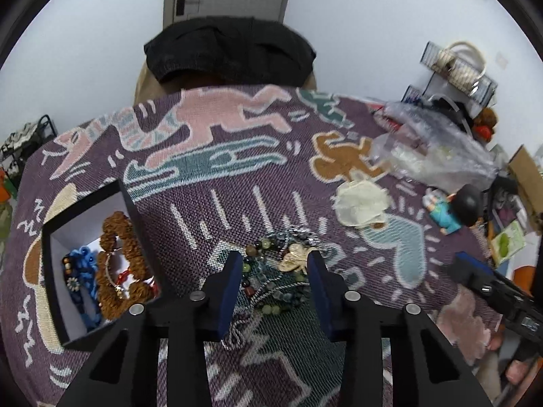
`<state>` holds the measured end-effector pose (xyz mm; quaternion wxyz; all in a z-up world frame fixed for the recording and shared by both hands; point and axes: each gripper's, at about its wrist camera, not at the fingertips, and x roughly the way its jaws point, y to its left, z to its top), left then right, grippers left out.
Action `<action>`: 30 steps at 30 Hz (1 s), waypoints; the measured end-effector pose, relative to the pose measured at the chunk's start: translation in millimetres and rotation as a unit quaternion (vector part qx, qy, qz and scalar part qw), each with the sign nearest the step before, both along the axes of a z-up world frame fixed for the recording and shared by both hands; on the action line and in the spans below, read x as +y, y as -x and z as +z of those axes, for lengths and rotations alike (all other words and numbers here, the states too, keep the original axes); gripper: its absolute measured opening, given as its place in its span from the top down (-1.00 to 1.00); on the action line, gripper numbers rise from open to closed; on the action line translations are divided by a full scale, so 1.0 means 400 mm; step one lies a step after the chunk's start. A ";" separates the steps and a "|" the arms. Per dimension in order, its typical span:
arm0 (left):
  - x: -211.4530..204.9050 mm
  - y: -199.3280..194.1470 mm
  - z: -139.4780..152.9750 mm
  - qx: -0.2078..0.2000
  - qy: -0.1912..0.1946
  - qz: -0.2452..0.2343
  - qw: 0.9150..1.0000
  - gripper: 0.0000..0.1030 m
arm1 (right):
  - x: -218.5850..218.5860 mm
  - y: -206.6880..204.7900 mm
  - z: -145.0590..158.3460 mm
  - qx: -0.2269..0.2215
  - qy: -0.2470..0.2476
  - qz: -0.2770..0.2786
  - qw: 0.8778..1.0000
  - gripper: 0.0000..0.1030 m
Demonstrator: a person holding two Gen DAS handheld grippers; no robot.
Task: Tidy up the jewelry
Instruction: 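Lift the green bead bracelet with left gripper toward the box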
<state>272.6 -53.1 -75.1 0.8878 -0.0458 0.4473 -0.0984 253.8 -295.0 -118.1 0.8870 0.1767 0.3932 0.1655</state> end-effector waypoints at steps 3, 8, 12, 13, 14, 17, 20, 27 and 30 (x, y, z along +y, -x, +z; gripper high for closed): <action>-0.003 -0.029 -0.029 0.018 -0.018 0.009 1.000 0.37 | -0.024 -0.006 -0.010 0.005 -0.007 -0.008 1.000 -0.43; -0.009 -0.063 -0.061 0.037 -0.045 0.012 0.998 0.55 | -0.057 -0.012 -0.021 0.010 -0.015 -0.021 1.000 -0.42; -0.008 -0.082 -0.073 0.045 -0.048 0.011 0.998 0.56 | -0.064 -0.012 -0.026 0.010 -0.018 -0.023 1.000 -0.42; -0.009 -0.086 -0.076 0.047 -0.048 0.010 0.998 0.56 | -0.063 -0.012 -0.028 0.011 -0.018 -0.022 1.000 -0.42; -0.011 -0.090 -0.078 0.049 -0.047 0.008 0.998 0.56 | -0.062 -0.012 -0.029 0.011 -0.019 -0.022 1.000 -0.42; -0.017 -0.103 -0.095 0.059 -0.046 -0.005 0.997 0.56 | -0.061 -0.011 -0.032 0.012 -0.020 -0.020 1.000 -0.42; -0.020 -0.113 -0.116 0.070 -0.036 -0.014 0.997 0.60 | -0.059 -0.011 -0.033 0.012 -0.021 -0.019 1.000 -0.42; -0.008 -0.089 -0.085 0.052 -0.024 -0.016 0.998 0.80 | -0.057 -0.011 -0.034 0.012 -0.021 -0.019 1.000 -0.42; -0.006 -0.072 -0.049 0.038 -0.012 -0.025 0.999 0.80 | -0.047 -0.012 -0.035 0.013 -0.021 -0.017 1.000 -0.42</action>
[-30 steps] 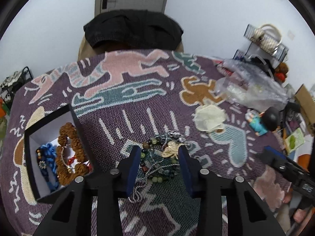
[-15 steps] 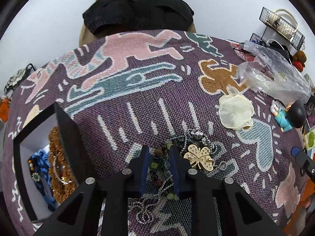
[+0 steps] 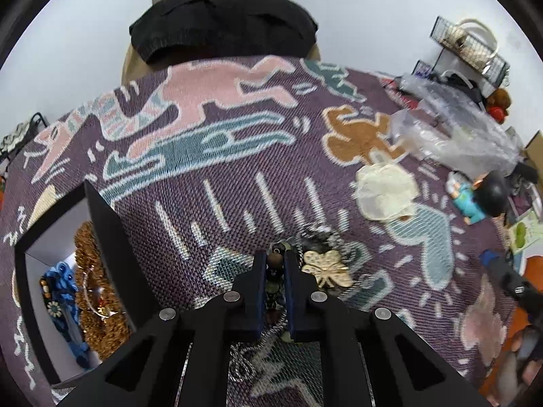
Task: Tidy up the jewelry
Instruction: 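Lift the green bead bracelet with left gripper toward the box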
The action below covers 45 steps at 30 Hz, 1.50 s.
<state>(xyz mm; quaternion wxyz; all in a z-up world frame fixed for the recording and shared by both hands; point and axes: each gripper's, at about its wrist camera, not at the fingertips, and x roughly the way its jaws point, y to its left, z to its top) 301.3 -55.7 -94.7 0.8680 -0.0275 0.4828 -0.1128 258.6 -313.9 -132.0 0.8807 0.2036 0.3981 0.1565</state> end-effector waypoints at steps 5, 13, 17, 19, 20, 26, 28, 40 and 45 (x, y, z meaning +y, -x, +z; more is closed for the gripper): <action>-0.009 0.028 0.053 -0.019 0.006 -0.016 1.000 0.80 | 0.024 -0.001 0.003 0.000 0.003 0.009 1.000 -0.42; -0.001 0.051 0.114 -0.040 0.018 -0.019 0.999 0.80 | 0.047 -0.004 0.006 -0.002 -0.002 0.021 1.000 -0.39; 0.010 0.063 0.143 -0.050 0.023 -0.019 0.998 0.80 | 0.056 -0.012 0.006 0.000 -0.006 0.025 1.000 -0.36; 0.014 0.068 0.154 -0.054 0.024 -0.020 0.998 0.80 | 0.062 -0.021 0.005 0.001 -0.007 0.027 1.000 -0.36; 0.017 0.071 0.161 -0.055 0.026 -0.020 0.998 0.80 | 0.065 -0.025 0.004 0.003 -0.009 0.029 1.000 -0.36; 0.024 0.084 0.179 -0.058 0.025 -0.026 0.998 0.80 | 0.100 -0.043 -0.004 0.012 -0.014 0.047 0.999 -0.36; 0.023 0.084 0.170 -0.046 0.032 -0.036 0.998 0.80 | 0.113 -0.045 -0.004 0.012 -0.013 0.053 0.998 -0.36; 0.024 0.082 0.040 0.024 -0.010 -0.040 0.999 0.80 | 0.141 -0.039 -0.013 0.016 -0.006 0.066 0.998 -0.36; 0.048 0.086 0.009 0.038 -0.024 -0.033 0.998 0.80 | 0.156 -0.040 -0.022 0.020 -0.004 0.069 0.997 -0.36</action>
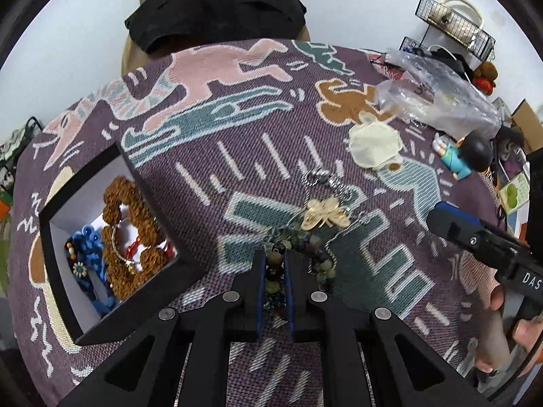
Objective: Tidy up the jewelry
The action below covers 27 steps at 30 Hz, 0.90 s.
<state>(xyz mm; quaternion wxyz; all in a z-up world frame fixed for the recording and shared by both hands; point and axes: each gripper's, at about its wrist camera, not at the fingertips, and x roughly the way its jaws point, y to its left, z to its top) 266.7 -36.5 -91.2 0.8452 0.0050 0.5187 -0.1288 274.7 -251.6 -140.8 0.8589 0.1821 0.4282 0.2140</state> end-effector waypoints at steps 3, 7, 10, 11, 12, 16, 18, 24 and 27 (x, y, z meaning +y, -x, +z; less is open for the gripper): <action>0.011 0.007 -0.003 0.001 0.005 0.000 1.000 0.80 | 0.018 0.003 -0.003 0.001 0.003 0.007 1.000 -0.36; 0.029 0.022 0.001 -0.003 0.009 0.005 1.000 0.80 | 0.047 0.008 -0.004 0.000 0.007 0.021 1.000 -0.36; 0.045 0.046 -0.005 0.000 0.009 0.005 1.000 0.80 | 0.070 0.012 -0.006 0.002 0.009 0.033 0.999 -0.36; 0.049 0.052 -0.008 0.001 0.010 0.005 1.000 0.80 | 0.075 0.012 -0.007 0.002 0.010 0.035 0.999 -0.36; 0.057 0.065 -0.015 0.004 0.012 0.005 1.000 0.80 | 0.082 0.014 -0.007 0.002 0.011 0.038 0.999 -0.36; 0.080 0.097 -0.032 0.008 0.017 0.010 1.000 0.80 | 0.110 0.021 -0.014 0.005 0.013 0.054 0.998 -0.36; 0.093 0.110 -0.037 0.008 0.020 0.011 1.000 0.80 | 0.127 0.026 -0.015 0.006 0.013 0.061 0.998 -0.36; 0.130 0.132 -0.036 -0.004 0.022 0.023 0.999 0.80 | 0.182 0.039 -0.018 0.010 0.009 0.093 0.996 -0.24; 0.153 0.147 -0.015 -0.017 0.035 0.028 0.999 0.80 | 0.207 0.038 -0.018 0.015 0.009 0.104 0.994 -0.20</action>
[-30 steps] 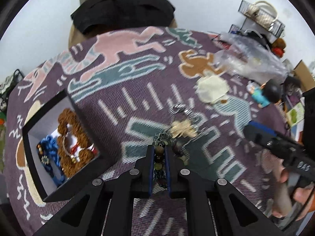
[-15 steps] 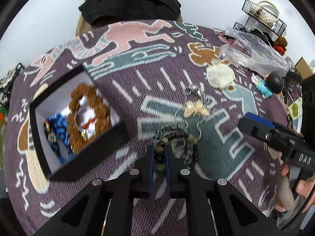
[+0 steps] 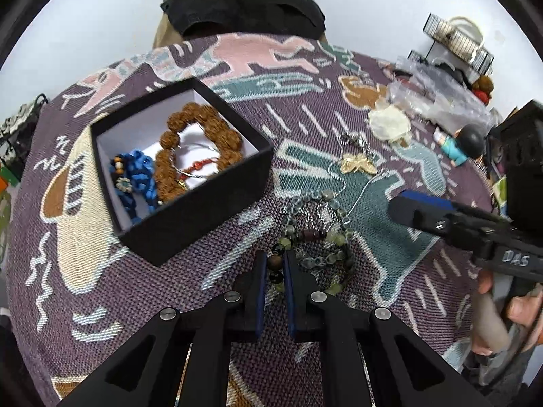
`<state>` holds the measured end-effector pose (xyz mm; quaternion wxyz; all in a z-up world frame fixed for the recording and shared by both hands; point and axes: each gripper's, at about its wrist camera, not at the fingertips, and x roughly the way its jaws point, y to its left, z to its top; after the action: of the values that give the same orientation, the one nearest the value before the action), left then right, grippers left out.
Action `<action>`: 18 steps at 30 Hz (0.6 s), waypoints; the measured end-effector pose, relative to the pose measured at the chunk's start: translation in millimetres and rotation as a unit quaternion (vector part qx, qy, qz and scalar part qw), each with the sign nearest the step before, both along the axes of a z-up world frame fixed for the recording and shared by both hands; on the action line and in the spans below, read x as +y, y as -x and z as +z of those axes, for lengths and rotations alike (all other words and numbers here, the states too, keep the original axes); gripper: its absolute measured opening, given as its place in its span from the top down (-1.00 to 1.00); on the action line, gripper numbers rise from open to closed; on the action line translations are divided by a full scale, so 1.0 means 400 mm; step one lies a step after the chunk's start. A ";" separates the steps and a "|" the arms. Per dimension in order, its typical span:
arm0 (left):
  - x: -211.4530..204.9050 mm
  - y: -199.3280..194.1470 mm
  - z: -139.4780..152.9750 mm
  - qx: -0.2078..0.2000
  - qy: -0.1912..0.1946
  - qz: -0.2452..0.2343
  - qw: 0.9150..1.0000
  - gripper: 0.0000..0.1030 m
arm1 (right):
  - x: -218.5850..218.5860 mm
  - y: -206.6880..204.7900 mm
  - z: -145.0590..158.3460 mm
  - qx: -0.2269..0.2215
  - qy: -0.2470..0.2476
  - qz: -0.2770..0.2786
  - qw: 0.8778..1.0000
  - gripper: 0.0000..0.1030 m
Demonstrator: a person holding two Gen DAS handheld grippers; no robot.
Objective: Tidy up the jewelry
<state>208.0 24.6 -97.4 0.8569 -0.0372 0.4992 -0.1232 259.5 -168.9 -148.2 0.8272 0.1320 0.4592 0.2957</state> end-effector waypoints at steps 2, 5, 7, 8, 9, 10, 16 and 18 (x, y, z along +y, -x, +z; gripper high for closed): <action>0.009 0.009 0.018 -0.011 -0.004 0.004 1.000 0.80 | 0.021 -0.003 0.002 0.000 0.003 0.008 1.000 -0.19; 0.027 0.017 0.043 -0.023 0.003 0.011 1.000 0.81 | 0.053 -0.014 0.000 0.001 0.017 0.020 1.000 -0.01; 0.038 0.019 0.057 -0.031 0.005 0.016 0.999 0.81 | 0.071 -0.024 -0.005 0.005 0.027 0.027 0.999 0.15; 0.045 0.021 0.066 -0.036 0.007 0.018 0.999 0.81 | 0.079 -0.029 -0.008 0.007 0.034 0.029 0.999 0.19; 0.050 0.023 0.071 -0.039 0.009 0.019 0.999 0.81 | 0.090 -0.036 -0.010 0.008 0.043 0.031 0.999 0.20; 0.055 0.024 0.077 -0.042 0.010 0.020 0.999 0.81 | 0.094 -0.038 -0.011 0.008 0.048 0.032 0.998 0.20; 0.079 0.027 0.097 -0.052 0.018 0.027 0.998 0.81 | 0.140 -0.056 -0.027 0.013 0.091 0.046 0.995 0.46; 0.083 0.029 0.106 -0.056 0.022 0.029 0.998 0.81 | 0.155 -0.057 -0.028 0.002 0.112 0.049 0.993 0.53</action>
<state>196.5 57.7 -55.0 0.8859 -0.0633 0.4460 -0.1113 282.2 -106.7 -159.2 0.8203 0.0168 0.4971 0.2821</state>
